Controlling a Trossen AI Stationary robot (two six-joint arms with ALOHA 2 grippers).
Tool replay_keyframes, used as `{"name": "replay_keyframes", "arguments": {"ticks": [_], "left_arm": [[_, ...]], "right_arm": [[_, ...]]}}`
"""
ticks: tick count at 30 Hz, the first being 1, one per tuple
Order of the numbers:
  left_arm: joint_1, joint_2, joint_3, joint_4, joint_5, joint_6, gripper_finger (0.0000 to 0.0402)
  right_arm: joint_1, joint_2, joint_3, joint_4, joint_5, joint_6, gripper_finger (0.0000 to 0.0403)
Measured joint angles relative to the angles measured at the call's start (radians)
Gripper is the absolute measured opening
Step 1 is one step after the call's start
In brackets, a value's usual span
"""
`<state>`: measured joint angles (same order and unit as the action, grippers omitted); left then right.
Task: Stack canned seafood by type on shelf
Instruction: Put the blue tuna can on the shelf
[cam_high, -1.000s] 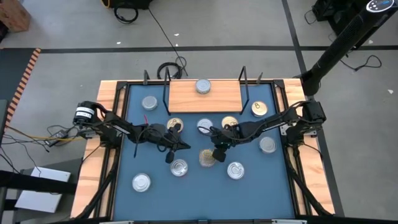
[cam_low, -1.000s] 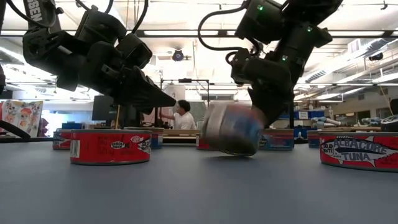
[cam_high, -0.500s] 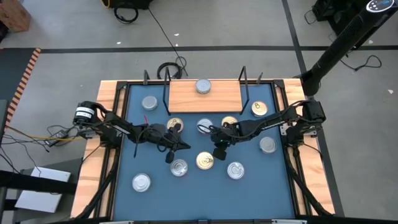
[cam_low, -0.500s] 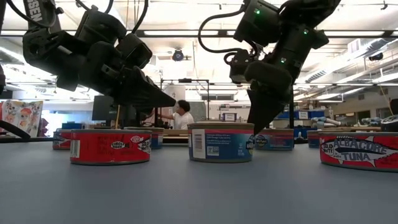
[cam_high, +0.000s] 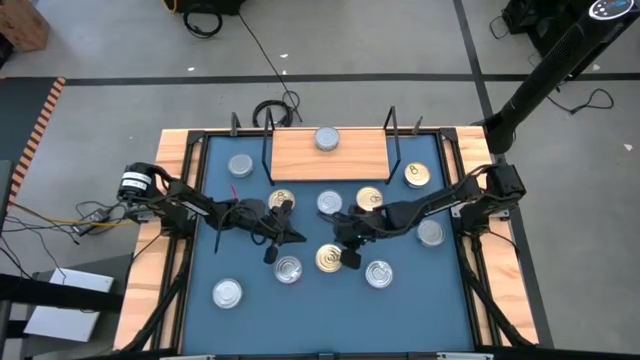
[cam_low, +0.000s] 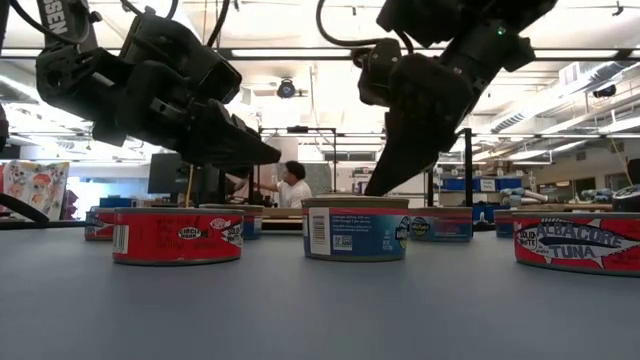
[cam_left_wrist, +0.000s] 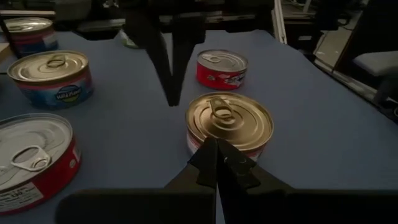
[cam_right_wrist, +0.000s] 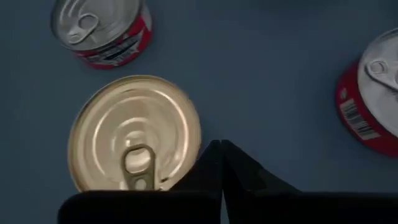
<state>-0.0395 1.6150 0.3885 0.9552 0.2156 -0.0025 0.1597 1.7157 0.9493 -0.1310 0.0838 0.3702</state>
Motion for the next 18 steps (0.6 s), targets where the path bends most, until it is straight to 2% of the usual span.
{"name": "replay_keyframes", "arguments": {"ticks": [6, 9, 18], "left_arm": [[0.000, 0.000, 0.000, 0.009, 0.059, 0.013, 0.0005], [0.000, 0.000, 0.000, 0.016, 0.061, 0.014, 0.0005], [0.000, 0.000, 0.000, 0.020, 0.060, 0.018, 0.0005]], "right_arm": [[0.017, -0.001, -0.042, 0.072, -0.018, 0.000, 0.0005], [0.016, -0.002, -0.071, 0.131, -0.034, 0.011, 0.0006], [0.016, -0.002, -0.071, 0.151, -0.034, 0.012, 0.0007]]}}
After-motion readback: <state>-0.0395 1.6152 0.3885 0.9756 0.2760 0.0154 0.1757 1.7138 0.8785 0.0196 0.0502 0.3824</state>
